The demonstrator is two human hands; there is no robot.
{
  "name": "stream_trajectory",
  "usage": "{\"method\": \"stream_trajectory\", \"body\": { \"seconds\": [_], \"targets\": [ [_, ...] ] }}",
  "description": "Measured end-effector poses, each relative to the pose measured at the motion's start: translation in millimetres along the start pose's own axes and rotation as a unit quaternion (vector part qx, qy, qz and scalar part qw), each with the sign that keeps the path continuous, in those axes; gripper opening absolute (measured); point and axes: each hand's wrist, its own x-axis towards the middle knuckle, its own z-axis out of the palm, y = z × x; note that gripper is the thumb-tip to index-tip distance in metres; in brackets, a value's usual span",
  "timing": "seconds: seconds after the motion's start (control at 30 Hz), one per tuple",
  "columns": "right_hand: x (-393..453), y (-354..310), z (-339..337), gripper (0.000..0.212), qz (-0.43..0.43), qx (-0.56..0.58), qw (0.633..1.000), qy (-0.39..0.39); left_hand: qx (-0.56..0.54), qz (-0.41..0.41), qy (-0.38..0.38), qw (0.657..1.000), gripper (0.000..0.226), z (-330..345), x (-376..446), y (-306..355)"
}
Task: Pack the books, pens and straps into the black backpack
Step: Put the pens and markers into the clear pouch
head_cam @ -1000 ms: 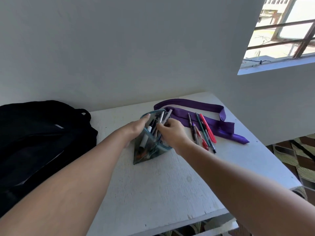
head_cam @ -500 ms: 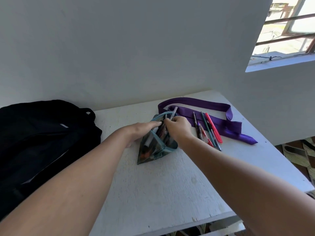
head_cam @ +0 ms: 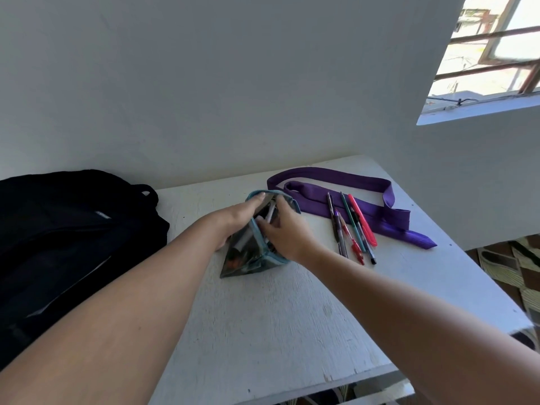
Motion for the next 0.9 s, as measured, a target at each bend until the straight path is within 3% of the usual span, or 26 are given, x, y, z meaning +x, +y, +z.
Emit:
{"method": "stream_trajectory", "body": {
  "seconds": [0.07, 0.13, 0.27, 0.33, 0.47, 0.57, 0.67, 0.73, 0.9],
  "targets": [
    [-3.0, 7.6, -7.6, 0.044, 0.032, 0.036, 0.997, 0.067, -0.003, 0.004, 0.003, 1.000, 0.089, 0.8, 1.7, -2.8],
    [-7.2, 20.6, -15.8, 0.028, 0.079, -0.003, 0.991, 0.111, -0.011, 0.005, 0.007, 1.000, 0.089, 0.7, 1.0, -4.2],
    [-7.4, 36.5, -25.4, 0.038, 0.158, -0.106, 0.980, 0.066, -0.018, 0.009, -0.006, 1.000, 0.083, 2.3, -2.9, -5.0],
    [-3.0, 34.7, -25.4, 0.030, 0.162, -0.125, 0.978, 0.033, -0.029, 0.014, -0.003, 0.999, 0.081, 2.2, -5.9, -5.6],
    [0.8, 36.4, -24.3, 0.014, 0.158, -0.141, 0.977, 0.038, -0.023, 0.010, -0.003, 1.000, 0.077, 0.9, -6.3, -11.5],
    [0.7, 28.4, -24.4, 0.016, 0.178, 0.014, 0.982, 0.064, -0.003, 0.008, -0.026, 1.000, 0.056, 2.1, -6.3, -16.7],
    [-3.5, 9.9, -30.3, 0.010, 0.145, 0.220, 0.951, 0.160, 0.001, 0.035, 0.021, 0.999, 0.048, -1.9, -5.3, -15.5],
    [-1.0, 4.4, -36.6, 0.012, 0.132, 0.239, 0.945, 0.182, 0.024, 0.066, 0.047, 0.996, 0.049, -5.0, 0.0, -10.1],
    [1.3, 15.0, -48.8, 0.015, 0.176, 0.165, 0.964, 0.114, 0.067, 0.071, 0.035, 0.995, 0.057, 9.4, 11.0, -3.5]
  ]
}}
